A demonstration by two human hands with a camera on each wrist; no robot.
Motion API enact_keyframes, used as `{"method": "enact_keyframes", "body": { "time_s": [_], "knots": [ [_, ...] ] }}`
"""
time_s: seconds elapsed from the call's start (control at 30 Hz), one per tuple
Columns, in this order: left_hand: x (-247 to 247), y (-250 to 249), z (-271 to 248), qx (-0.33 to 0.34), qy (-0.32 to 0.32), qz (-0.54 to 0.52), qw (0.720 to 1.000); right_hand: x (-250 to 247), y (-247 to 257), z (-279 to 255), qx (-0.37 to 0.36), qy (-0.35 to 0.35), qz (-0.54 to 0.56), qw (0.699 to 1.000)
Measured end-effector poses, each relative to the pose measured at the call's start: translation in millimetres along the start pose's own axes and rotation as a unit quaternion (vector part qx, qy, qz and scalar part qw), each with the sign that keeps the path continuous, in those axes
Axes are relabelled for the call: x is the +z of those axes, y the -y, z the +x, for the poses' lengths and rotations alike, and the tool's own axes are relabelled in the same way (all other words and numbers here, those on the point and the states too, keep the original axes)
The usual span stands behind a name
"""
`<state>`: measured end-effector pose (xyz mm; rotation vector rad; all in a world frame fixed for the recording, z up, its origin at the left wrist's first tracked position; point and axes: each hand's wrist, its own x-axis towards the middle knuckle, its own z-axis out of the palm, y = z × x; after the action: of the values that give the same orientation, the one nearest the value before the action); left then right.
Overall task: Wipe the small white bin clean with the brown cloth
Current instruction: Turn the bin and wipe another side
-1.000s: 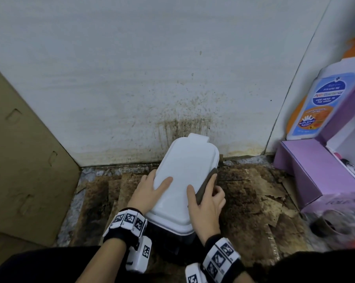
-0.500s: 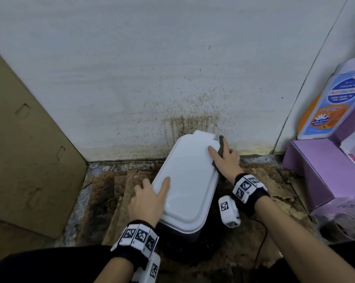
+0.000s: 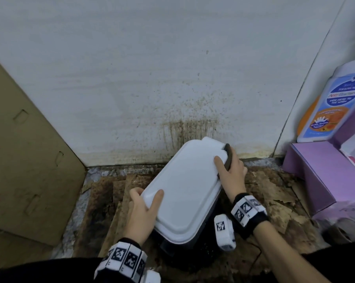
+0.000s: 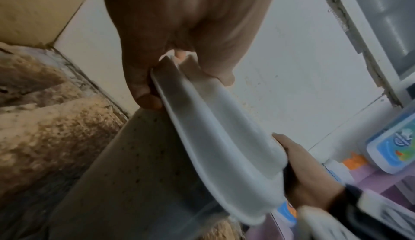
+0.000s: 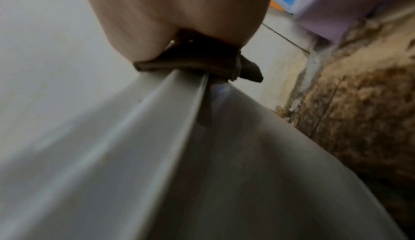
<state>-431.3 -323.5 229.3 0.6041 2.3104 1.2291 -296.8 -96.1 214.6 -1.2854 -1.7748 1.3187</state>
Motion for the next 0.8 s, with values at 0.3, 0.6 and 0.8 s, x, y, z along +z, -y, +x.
{"method": "enact_keyframes", "body": {
  "time_s": [0.3,0.6,0.8],
  "knots": [
    [-24,10,53,0.037,0.055,0.062,0.996,27,-11,-86,0.058,-0.213,0.020,0.975],
    [-10,8,54,0.020,0.049,0.060,0.997,9,-19,-67,0.091,-0.207,0.099,0.969],
    [-4,10,46,-0.057,-0.014,0.067,0.996,-29,-16,-22,0.113,-0.206,0.121,0.964]
  ]
}}
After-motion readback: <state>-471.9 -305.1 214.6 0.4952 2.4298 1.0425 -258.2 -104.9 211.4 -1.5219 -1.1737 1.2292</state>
